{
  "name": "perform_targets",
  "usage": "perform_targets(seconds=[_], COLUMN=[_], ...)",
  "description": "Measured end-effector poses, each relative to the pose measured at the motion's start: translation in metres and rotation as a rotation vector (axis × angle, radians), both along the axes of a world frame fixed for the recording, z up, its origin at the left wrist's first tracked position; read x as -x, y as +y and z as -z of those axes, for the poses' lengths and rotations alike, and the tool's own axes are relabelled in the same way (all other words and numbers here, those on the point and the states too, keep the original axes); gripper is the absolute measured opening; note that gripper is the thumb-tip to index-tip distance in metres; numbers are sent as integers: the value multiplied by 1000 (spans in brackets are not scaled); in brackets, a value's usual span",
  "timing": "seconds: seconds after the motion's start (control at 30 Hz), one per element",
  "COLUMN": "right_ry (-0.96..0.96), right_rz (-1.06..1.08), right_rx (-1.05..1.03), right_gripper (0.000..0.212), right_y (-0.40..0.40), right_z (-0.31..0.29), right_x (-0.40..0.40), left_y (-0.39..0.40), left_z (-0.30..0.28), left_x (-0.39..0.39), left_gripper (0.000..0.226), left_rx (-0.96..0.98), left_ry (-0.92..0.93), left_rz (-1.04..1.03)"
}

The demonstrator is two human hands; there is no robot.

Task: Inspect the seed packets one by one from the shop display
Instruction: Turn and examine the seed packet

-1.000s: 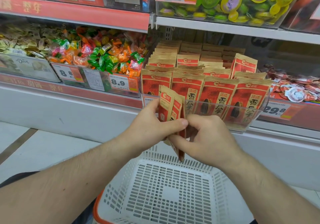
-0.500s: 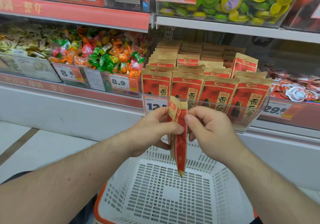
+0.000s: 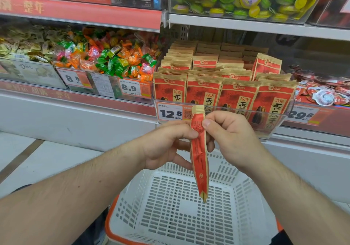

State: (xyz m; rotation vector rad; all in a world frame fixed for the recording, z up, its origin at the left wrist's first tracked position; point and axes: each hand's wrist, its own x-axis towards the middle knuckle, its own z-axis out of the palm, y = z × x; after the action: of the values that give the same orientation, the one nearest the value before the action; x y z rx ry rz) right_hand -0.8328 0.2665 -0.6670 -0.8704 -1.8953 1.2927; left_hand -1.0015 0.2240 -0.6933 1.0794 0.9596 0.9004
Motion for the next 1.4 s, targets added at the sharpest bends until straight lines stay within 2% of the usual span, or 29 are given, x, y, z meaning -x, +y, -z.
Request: perform_targets(seconds=[0.13, 0.33, 0.5, 0.7, 0.9, 1.0, 1.03, 1.1, 1.17, 1.2, 1.27, 1.37, 1.4], right_ry=[-112, -568, -655, -648, -636, -535, -500, -475, -471, -439, -330, -219, -201], right_rz=[26, -202, -279, -357, -379, -308, -256, -173, -192, -223, -245, -101, -50], right_rx=[-80, -91, -50, -9, 2, 30, 35, 58, 137, 198, 272, 231, 220], right_gripper=[23, 20, 29, 29, 28, 9, 18, 53, 80, 86, 77, 41, 36], right_y=[1, 1, -1, 1, 3, 5, 7, 12, 14, 13, 8, 3, 3], right_z=[-2, -10, -14, -14, -13, -6, -4, -1, 1, 3, 6, 9, 10], right_x=[-4, -14, -13, -17, -18, -16, -16, -18, -18, -17, -13, -3, -1], left_y=[3, 6, 7, 6, 5, 6, 6, 5, 3, 3, 4, 6, 6], left_z=[0, -7, -6, -4, -6, -7, -8, -8, -8, -7, -5, -6, -6], left_x=[2, 13, 17, 14, 14, 16, 17, 18, 18, 18, 17, 15, 14], left_gripper=[40, 28, 26, 19, 24, 33, 38, 57, 73, 74, 65, 56, 54], left_rx=[66, 115, 162, 167, 172, 159, 148, 123, 100, 87, 58, 12, 6], left_ry=[2, -88, -107, -90, -71, -85, -100, -133, -158, -169, -178, -172, -176], left_rz=[-167, -283, -269, -237, -240, -255, -249, -217, -178, -167, -185, -251, -273])
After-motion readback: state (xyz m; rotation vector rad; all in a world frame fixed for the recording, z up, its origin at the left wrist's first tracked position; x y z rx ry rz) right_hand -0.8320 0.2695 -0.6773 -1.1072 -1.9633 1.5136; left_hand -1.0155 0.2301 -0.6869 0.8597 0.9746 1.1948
